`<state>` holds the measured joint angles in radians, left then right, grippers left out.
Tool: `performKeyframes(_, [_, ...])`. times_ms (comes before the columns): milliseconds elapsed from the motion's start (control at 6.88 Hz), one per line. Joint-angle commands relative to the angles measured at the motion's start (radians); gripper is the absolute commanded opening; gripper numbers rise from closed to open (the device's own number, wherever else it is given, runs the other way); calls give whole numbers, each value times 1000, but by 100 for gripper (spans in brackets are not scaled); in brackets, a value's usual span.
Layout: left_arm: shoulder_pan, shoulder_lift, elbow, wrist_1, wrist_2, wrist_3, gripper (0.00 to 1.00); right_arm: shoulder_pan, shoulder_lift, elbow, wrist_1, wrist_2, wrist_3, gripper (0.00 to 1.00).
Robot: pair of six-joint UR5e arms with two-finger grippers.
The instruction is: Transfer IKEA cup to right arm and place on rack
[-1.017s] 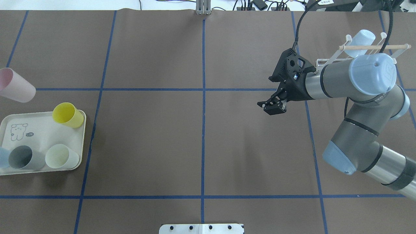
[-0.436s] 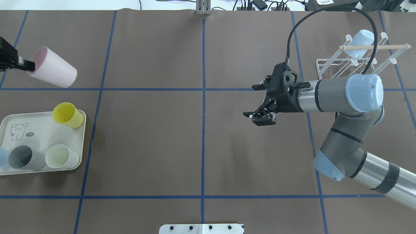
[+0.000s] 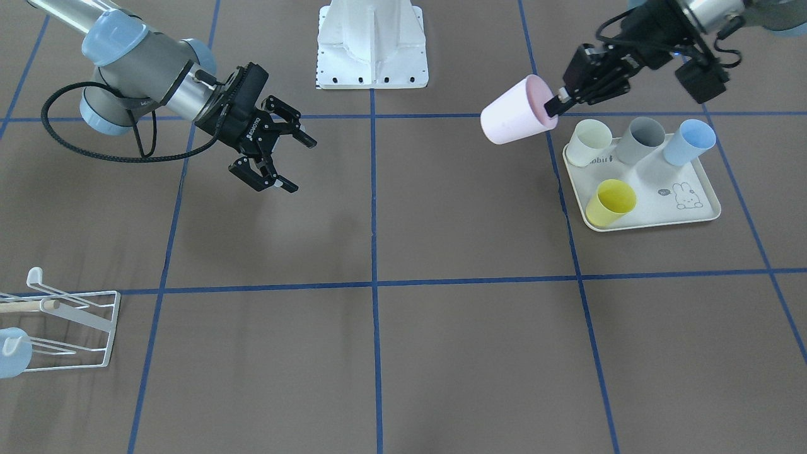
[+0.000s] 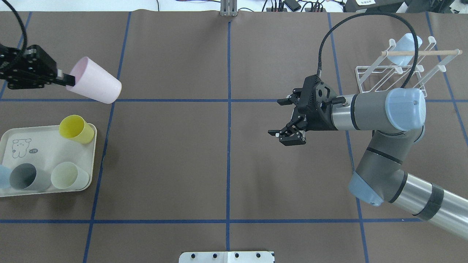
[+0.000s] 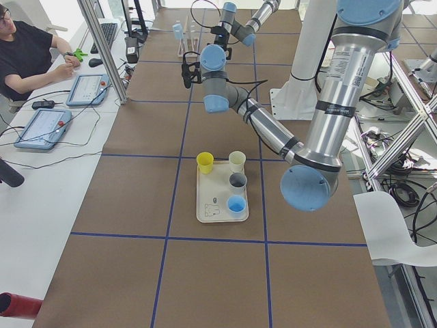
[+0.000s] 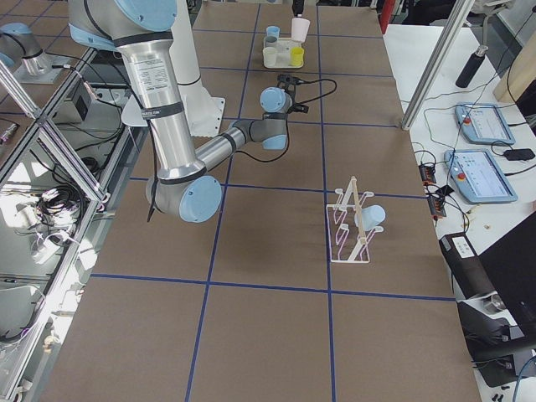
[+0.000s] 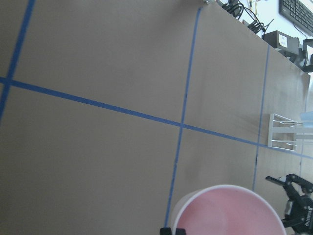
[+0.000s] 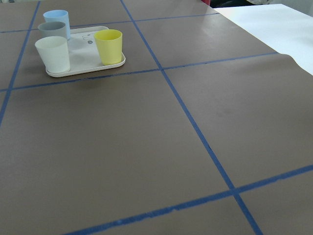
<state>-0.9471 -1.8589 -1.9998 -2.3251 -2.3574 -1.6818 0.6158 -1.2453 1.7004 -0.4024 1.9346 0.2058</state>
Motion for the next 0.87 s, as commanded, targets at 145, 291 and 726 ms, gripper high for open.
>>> performKeyframes(145, [242, -163, 53, -13, 255, -194, 0, -72, 3, -2, 118, -93, 32, 98])
performKeyframes(291, [290, -195, 88, -14, 297, -196, 0, -85, 6, -2, 125, -101, 32, 98])
performKeyframes(726, [358, -238, 142, -14, 348, -194, 0, -96, 23, -2, 125, -105, 32, 99])
